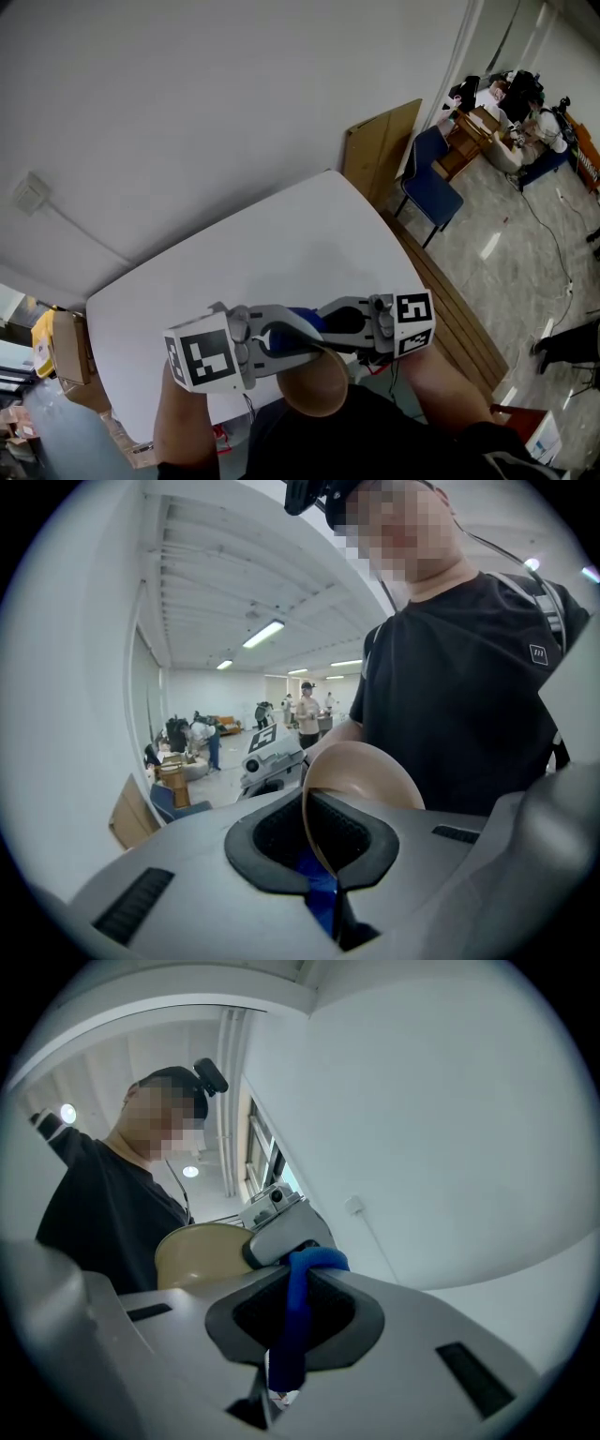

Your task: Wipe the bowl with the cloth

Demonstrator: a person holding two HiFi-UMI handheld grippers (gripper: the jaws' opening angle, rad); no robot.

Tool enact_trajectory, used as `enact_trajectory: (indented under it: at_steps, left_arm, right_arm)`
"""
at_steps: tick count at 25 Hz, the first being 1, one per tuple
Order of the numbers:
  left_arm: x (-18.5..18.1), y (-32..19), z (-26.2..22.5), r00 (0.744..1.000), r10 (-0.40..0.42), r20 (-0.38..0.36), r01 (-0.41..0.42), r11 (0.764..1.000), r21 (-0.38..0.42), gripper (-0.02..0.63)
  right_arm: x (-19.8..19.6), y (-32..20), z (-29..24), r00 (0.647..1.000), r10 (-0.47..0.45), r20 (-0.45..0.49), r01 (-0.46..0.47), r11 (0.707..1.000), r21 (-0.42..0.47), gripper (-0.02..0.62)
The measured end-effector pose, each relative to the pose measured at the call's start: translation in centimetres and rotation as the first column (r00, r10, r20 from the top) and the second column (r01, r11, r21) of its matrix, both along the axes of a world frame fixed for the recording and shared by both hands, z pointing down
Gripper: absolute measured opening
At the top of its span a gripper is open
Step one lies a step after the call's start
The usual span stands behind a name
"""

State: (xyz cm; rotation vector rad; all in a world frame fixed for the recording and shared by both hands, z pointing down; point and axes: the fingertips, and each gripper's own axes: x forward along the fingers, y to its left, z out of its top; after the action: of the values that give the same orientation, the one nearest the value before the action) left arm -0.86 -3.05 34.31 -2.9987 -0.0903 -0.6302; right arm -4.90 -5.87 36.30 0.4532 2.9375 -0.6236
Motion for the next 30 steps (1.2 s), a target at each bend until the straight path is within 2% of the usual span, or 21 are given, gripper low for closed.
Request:
enact_trajectory:
  at_steps: [6,13,17,30]
  left_arm:
    - [-0.5,0.7,0.4,0.999,0.032,0.023,-0.032,0.999,-0.008,0.017]
    - [-1.1,1.9,0.3,0.994,0.088,0.061,-0.087,0.996,-0.014,0.017]
    - [-1.3,2.3,0.0,0.993,0.106,0.057,-0.105,0.994,-0.018,0.017]
    - [-2.0,1.7,0.8,0.994,0.086,0.062,-0.084,0.996,-0.028,0.017]
  right_arm:
    - [0.6,1.0,0.1,0.999,-0.048,-0.002,0.048,0.998,0.032,0.034]
    - [1.4,2.8,-0.9,0.987,-0.156,0.029,0.153,0.986,0.068,0.034]
    - [1.7,3.5,-1.0,0.980,-0.198,0.032,0.195,0.977,0.082,0.034]
    - [2.4,3.7,-0.7,0.983,-0.184,0.021,0.181,0.978,0.102,0.034]
